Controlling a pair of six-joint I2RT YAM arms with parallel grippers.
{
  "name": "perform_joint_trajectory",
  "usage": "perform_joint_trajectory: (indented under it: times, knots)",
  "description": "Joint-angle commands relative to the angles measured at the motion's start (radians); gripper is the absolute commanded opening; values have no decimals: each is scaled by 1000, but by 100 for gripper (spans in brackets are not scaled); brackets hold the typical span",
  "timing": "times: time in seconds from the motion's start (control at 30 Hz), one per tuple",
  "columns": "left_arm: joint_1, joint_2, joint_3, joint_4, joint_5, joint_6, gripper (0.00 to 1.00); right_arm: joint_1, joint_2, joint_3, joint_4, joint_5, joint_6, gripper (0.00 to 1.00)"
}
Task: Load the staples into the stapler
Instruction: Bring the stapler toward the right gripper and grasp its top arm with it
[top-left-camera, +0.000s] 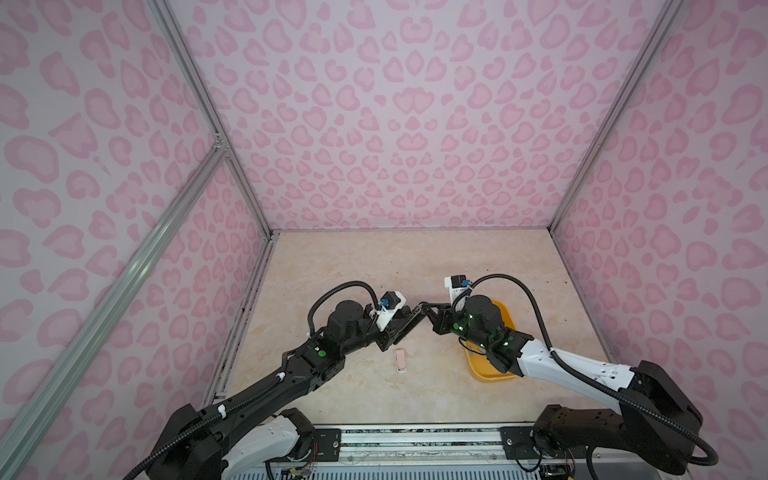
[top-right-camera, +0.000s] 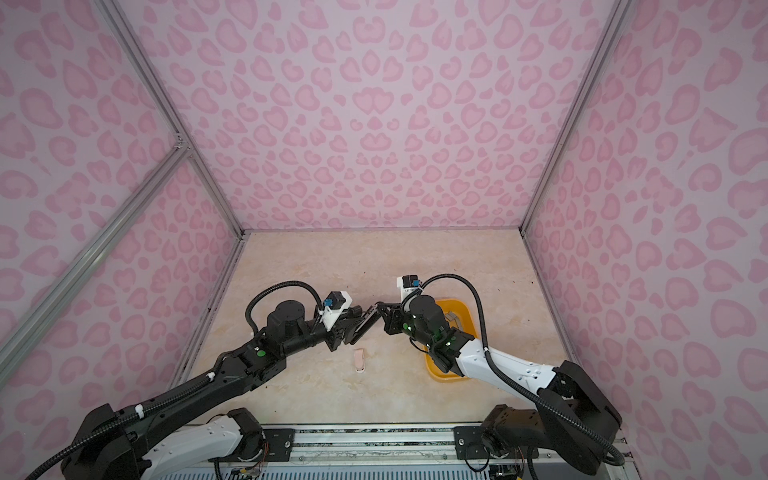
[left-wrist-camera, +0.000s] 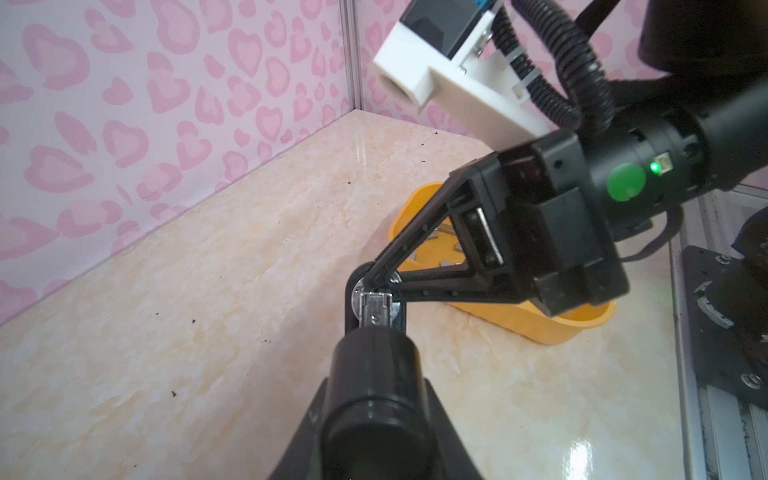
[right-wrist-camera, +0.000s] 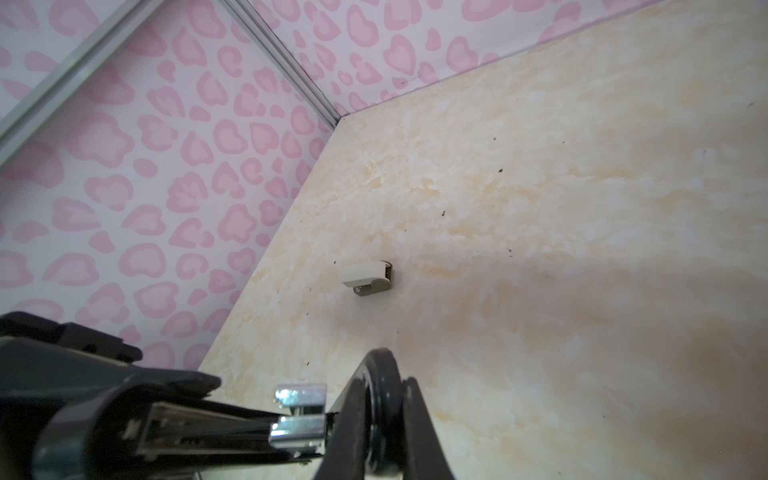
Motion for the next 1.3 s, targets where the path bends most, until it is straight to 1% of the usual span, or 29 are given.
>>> perform_joint_trajectory:
  times: [0.0, 0.07, 0.13, 0.27, 0.4, 0.47, 0.6, 0.7, 0.77, 0.87, 0.93, 1.0, 1.03, 1.1, 1.13, 1.23, 1.27]
  knots:
    - [1, -34, -4, 129, 33, 7, 4, -5, 12, -15, -70, 112, -15, 2]
    - [2, -46, -4, 125, 34, 15, 4, -17, 15, -19, -70, 120, -11, 0]
    - [2, -40, 7, 109, 43, 21, 4, -24, 14, -21, -80, 126, -2, 1]
    - [2, 0, 31, 75, 59, 55, 4, -35, -19, -24, -106, 143, -10, 16]
    - [2, 18, 17, 74, 38, 118, 4, -34, -87, -26, -130, 166, -48, 26]
    - [2, 21, 4, 77, 27, 159, 4, -35, -119, -28, -137, 182, -72, 33]
    - [2, 44, -3, 60, 6, 244, 4, -34, -161, -26, -138, 206, -132, 43]
    - [6, 64, 4, 41, 2, 284, 4, -34, -186, -20, -123, 195, -220, 49]
    - [15, 69, 7, 28, 38, 307, 4, -35, -202, -14, -118, 167, -291, 51]
    - [27, 82, 39, -31, 93, 335, 4, -29, -230, -68, -2, 34, -476, 52]
    - [33, 96, 72, -108, 122, 351, 4, -21, -241, -103, 61, -11, -540, 59]
    - [36, 110, 96, -154, 155, 368, 4, -19, -231, -108, 87, -98, -594, 58]
    - [35, 114, 100, -163, 177, 374, 4, -15, -224, -89, 52, -120, -610, 57]
    - [36, 115, 102, -168, 211, 382, 4, -8, -208, -40, -64, -141, -646, 49]
    - [35, 114, 101, -168, 222, 381, 4, -8, -204, -22, -113, -151, -660, 48]
    - [35, 104, 107, -180, 249, 381, 4, -8, -212, -23, -174, -209, -697, 44]
    - [35, 101, 109, -184, 258, 379, 4, -6, -219, -37, -170, -241, -704, 41]
